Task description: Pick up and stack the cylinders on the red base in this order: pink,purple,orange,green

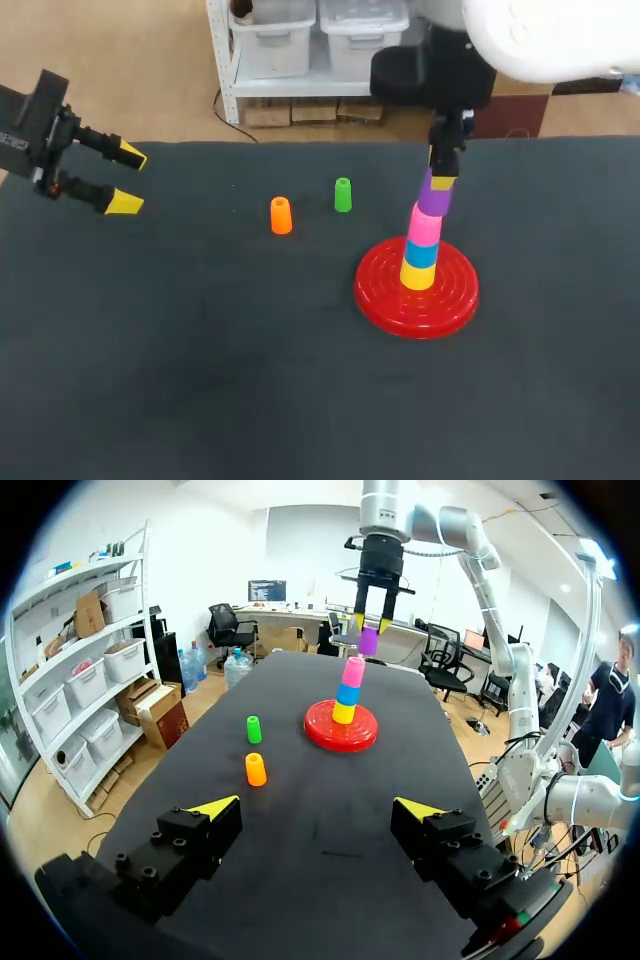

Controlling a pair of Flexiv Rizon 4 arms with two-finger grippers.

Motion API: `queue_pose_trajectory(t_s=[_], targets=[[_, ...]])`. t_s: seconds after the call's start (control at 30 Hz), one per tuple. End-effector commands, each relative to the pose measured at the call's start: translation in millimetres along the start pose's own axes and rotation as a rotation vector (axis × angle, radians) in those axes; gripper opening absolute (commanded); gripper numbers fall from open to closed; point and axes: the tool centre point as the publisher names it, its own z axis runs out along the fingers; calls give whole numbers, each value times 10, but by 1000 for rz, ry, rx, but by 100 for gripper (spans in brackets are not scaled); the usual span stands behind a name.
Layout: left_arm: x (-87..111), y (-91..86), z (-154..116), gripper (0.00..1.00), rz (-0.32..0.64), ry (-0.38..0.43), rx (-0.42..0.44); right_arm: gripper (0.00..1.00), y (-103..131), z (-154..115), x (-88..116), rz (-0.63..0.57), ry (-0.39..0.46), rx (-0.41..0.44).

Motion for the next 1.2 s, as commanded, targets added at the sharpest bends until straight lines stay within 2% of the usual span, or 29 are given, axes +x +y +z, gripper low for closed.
queue_pose_trajectory(t_s=[0.03, 0.17, 0.3, 0.87, 1.2], targets=[[10, -2, 2, 100, 2, -2, -2, 0, -38, 96, -41, -4, 19, -17], [10, -2, 2, 100, 2, -2, -2, 0, -37, 182, -43, 2, 31, -22], [10, -2, 2, 100, 2, -2, -2, 0, -68, 218, -37, 17, 43, 10], [10, -2, 2, 100, 2, -2, -2, 0, -201, 271, 60, 92, 44, 48], [10, -2, 2, 100, 2, -2, -2, 0, -266, 391, -78, 69, 39, 16]])
